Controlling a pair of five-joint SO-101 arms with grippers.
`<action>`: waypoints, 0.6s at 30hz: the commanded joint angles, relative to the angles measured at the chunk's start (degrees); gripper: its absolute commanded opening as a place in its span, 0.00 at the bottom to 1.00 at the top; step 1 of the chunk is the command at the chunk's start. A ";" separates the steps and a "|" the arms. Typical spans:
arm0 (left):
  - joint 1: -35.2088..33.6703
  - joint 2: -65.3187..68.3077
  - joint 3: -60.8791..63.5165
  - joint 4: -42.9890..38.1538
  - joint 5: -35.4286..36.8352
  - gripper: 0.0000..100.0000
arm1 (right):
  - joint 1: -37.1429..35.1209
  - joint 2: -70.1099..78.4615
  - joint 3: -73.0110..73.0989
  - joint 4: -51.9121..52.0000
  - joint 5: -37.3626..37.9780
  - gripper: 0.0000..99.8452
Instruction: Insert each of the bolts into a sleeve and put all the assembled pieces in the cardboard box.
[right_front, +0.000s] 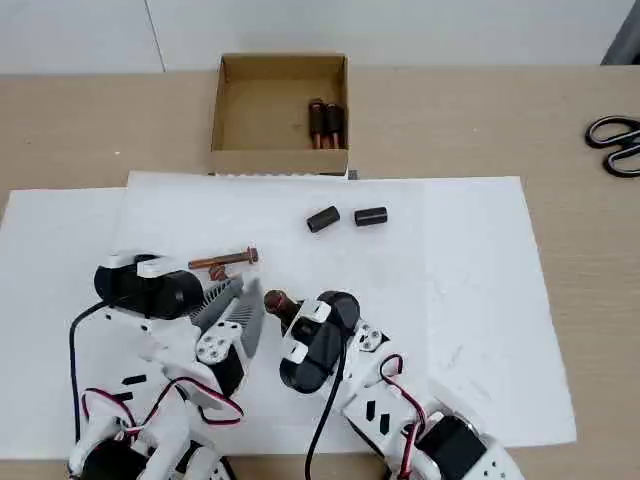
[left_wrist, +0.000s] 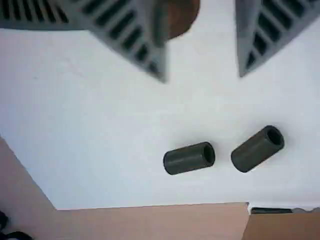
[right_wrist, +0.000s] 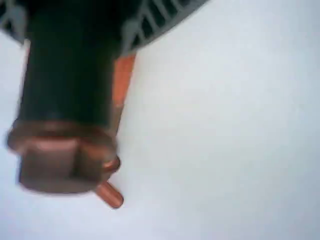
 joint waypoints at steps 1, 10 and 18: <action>-4.84 0.09 -1.19 -2.11 -5.71 0.00 | 1.01 -0.31 -0.88 -1.80 0.26 0.00; -18.99 -0.09 15.34 -8.26 -21.54 0.01 | 9.19 0.31 -3.43 -3.12 0.09 0.00; -19.25 -0.09 23.16 -8.53 -21.71 0.01 | 14.46 15.60 -15.38 -6.20 -0.26 0.00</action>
